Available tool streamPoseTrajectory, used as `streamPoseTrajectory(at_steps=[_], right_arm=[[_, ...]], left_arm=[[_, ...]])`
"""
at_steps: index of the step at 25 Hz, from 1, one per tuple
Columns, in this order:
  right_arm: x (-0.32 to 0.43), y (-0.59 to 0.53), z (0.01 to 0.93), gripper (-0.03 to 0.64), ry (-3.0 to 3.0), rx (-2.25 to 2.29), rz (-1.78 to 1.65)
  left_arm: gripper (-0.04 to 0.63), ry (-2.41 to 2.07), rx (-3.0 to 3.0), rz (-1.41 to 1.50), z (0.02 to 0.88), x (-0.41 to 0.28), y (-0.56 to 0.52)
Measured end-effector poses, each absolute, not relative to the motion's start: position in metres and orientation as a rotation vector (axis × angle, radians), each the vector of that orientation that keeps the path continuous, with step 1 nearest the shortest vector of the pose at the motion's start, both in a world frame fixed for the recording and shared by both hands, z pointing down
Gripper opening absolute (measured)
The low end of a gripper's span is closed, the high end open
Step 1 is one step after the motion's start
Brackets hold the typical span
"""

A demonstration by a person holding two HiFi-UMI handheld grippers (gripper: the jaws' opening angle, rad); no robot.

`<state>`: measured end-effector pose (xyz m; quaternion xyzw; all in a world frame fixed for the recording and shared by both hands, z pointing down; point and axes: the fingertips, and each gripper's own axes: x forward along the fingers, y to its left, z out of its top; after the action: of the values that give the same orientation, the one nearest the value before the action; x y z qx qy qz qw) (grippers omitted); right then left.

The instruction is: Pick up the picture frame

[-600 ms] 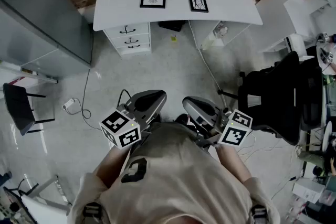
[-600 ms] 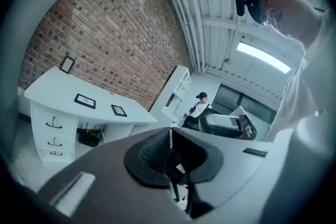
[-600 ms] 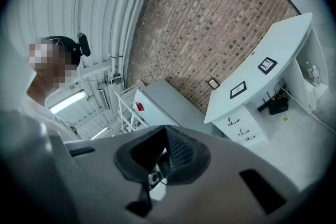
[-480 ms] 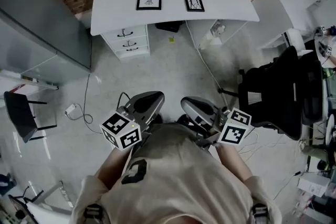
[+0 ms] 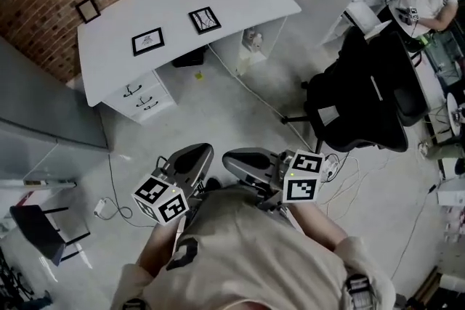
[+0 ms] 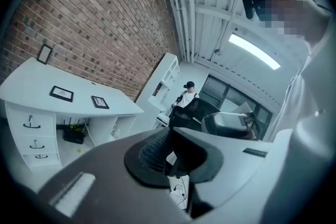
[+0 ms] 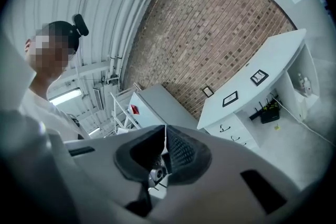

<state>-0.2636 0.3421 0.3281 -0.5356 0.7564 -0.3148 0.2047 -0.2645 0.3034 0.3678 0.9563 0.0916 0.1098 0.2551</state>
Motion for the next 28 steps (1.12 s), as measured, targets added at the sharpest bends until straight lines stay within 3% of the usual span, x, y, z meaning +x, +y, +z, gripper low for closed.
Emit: streamPoseTrajectory(at_steps=[28], right_arm=[[-0.118,0.41,0.362,0.005,2.094,-1.352,-1.09]], left_arm=[[0.017,-0.016,2.675,0.426,0.365,-0.135,0.365]])
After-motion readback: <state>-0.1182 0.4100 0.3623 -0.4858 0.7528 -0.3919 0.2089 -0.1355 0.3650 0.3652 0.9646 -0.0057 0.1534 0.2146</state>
